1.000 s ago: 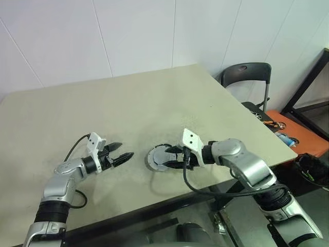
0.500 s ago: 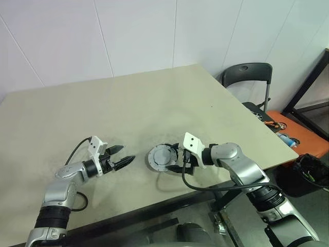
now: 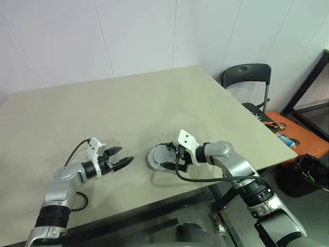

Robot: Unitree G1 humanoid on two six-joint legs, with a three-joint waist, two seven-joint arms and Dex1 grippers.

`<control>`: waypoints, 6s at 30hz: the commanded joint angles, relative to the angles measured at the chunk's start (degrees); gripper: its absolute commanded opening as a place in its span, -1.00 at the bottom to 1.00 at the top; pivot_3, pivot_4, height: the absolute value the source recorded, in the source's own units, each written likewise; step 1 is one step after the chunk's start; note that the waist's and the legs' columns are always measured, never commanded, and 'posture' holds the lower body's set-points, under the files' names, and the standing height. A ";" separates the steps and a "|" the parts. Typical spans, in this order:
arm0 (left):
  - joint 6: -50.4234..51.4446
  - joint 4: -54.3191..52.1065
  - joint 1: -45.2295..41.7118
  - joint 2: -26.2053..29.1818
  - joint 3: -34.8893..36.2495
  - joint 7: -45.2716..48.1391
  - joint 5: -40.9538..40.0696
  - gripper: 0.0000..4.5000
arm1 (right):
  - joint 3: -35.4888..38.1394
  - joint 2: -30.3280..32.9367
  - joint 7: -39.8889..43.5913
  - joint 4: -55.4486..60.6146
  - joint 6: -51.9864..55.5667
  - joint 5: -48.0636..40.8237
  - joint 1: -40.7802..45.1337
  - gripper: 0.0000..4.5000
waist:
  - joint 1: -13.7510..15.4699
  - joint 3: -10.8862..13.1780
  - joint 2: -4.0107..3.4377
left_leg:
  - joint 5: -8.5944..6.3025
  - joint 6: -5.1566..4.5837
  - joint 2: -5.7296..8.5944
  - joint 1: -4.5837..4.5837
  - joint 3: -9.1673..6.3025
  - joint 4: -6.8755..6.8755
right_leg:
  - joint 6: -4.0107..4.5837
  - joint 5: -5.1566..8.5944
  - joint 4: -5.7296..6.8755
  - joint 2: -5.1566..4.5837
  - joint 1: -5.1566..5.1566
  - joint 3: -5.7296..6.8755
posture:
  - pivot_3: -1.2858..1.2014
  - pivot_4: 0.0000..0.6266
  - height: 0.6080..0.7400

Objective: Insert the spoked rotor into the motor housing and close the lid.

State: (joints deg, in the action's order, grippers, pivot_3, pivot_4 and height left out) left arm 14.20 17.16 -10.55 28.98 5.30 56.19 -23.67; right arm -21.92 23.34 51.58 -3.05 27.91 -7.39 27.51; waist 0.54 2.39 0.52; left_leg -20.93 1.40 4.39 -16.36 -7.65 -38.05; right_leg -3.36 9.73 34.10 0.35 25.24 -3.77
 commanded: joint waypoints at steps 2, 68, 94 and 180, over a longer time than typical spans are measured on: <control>-1.48 0.00 -1.73 0.49 1.00 0.34 0.25 1.00 | -0.02 -1.20 -1.33 -0.68 -2.17 1.79 1.22 0.99 | -0.01 0.00 0.00 | 0.00 0.00 0.00 0.00 0.00 0.00 | 0.00 0.00 0.00 0.00 0.00 0.00 | 0.03 -1.00 1.00; 5.41 -11.46 1.28 -0.22 0.56 -3.62 -0.70 1.00 | 2.87 1.11 9.60 -4.14 -10.69 -0.90 -0.73 0.42 | -1.28 0.03 -0.06 | -0.03 -0.04 -0.01 -0.06 0.04 -0.01 | 0.01 -0.02 -0.09 -0.04 0.00 -0.01 | 0.03 -1.00 1.00; 12.61 -19.36 -0.99 -1.18 0.48 -5.87 -3.91 1.00 | -0.04 2.23 8.58 -8.29 -15.33 4.34 -2.90 0.42 | -0.99 0.00 -0.03 | -0.03 -0.04 0.00 0.05 0.03 -0.04 | -0.04 0.01 -0.10 -0.04 -0.20 0.02 | 0.03 -1.00 1.00; 10.09 -8.76 -11.08 -8.19 -18.64 -0.83 8.00 -0.98 | 2.83 -2.50 3.03 -9.33 7.40 -1.64 -1.48 0.42 | -1.41 -0.06 -0.06 | -0.03 -0.04 -0.02 0.81 0.01 -0.04 | -0.16 0.25 -0.10 0.02 -1.27 0.01 | 0.03 -1.00 1.00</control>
State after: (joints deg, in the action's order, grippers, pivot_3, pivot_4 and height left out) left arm 24.38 8.74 -21.86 20.91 -12.67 55.59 -16.33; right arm -18.21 21.28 54.58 -9.36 27.85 -8.34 26.73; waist -0.87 2.32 0.46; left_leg -20.96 1.36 4.36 -15.51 -7.64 -38.08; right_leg -3.52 9.98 34.01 0.37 23.94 -3.76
